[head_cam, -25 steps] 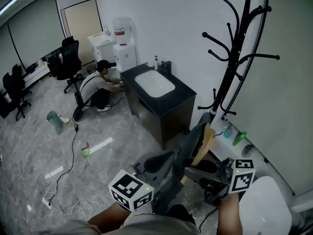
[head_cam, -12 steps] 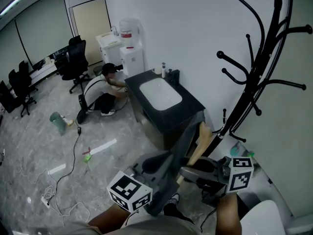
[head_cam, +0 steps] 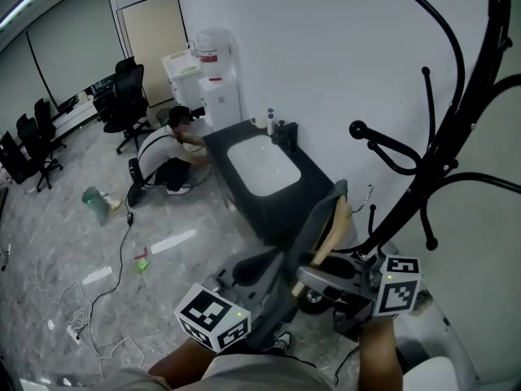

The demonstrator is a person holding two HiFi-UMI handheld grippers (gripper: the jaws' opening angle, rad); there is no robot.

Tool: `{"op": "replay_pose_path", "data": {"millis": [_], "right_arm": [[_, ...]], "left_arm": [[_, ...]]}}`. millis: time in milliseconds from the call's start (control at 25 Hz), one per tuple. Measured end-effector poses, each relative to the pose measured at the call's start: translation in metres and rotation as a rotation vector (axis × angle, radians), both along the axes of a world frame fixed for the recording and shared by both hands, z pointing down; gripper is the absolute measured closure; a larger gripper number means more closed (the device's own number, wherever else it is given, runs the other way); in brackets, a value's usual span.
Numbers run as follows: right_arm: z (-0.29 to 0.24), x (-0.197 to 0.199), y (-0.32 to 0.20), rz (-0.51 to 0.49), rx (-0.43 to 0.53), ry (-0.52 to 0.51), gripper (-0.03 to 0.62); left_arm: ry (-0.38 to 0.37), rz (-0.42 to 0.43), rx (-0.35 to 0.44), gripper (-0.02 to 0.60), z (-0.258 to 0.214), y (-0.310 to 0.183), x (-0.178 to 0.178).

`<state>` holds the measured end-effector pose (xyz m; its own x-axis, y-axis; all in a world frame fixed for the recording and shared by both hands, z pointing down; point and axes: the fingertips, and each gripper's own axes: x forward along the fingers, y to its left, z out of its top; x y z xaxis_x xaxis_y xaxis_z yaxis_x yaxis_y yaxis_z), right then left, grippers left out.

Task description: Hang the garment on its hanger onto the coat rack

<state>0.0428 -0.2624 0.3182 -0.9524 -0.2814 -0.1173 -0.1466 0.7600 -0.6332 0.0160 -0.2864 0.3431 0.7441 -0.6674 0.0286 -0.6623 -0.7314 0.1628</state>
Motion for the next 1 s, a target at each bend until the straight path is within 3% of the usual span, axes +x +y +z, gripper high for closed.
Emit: {"op": "replay_pose_path", "data": {"millis": [240,480,720,1000], "right_arm": [[0.016,0.016,-0.047,0.084,-0.01,0.056,0.462],[0.021,0.033,-0.087,0.186,-0.039,0.061,0.462],[0.024,0.055,-0.128,0.336,-0.09,0.019,0.462],[0.039,0.074,-0.15,0.426,-0.134,-0.021,0.462]], "left_arm": [[-0.005,0.048,0.011,0.577,0.006,-0.039,0.016],[0.006,0.148,0.025,0.577,0.004,-0.076,0.035],[0.019,0.246,0.028,0.576,0.0,-0.114,0.052],[0.026,0.326,0.013,0.575,0.005,-0.139,0.067]]}}
